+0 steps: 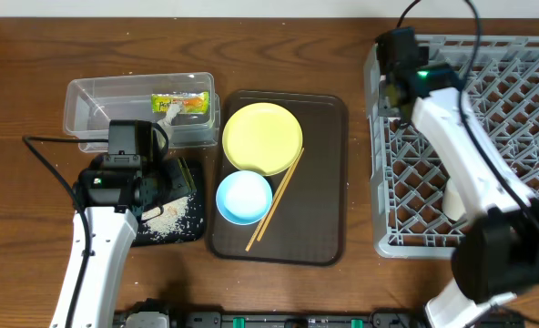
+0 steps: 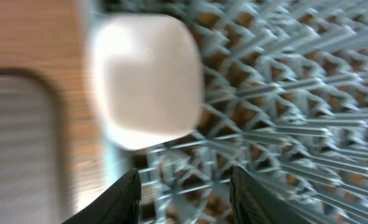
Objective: Sort waste into correct bins and load items into the dishwasher rack
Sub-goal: 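Move the right gripper to the blue bowl on the brown tray and grasp it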
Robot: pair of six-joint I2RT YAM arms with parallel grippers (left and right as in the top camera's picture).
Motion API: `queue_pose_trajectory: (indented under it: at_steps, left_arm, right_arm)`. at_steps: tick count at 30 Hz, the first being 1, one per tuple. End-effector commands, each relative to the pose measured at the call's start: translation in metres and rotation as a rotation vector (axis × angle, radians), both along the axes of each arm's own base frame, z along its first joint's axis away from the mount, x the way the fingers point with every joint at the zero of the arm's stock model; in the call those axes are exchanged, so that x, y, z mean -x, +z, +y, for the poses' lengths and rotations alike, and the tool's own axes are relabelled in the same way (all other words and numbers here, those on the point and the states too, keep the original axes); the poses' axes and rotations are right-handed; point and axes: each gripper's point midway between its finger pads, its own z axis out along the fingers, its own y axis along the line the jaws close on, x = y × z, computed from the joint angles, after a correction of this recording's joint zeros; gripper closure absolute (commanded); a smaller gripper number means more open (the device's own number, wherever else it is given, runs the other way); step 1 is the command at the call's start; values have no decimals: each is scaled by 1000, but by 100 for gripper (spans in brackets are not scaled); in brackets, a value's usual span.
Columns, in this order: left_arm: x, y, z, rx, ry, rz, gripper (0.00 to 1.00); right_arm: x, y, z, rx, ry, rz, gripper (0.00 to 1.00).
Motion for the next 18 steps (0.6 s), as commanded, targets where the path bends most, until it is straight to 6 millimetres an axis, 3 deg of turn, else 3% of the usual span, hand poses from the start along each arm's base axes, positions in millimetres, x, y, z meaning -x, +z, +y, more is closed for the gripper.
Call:
queue_pose_trajectory:
  at_steps: [1, 3, 6, 13, 18]
  left_arm:
    - [0, 3, 4, -13, 11, -7, 38]
    - [2, 2, 9, -40, 34, 3, 38]
    - [11, -2, 33, -110, 181, 44, 35]
    - [20, -4, 55, -114, 271, 82, 34]
    - [22, -5, 62, -112, 298, 89, 34]
  right_arm:
    - [14, 18, 73, -322, 253, 18, 55]
    - [24, 21, 112, -444, 402, 47, 54]
    - [38, 17, 148, -514, 511, 94, 53]
    - [76, -11, 204, -506, 633, 206, 49]
    - [107, -42, 246, -487, 687, 310, 46]
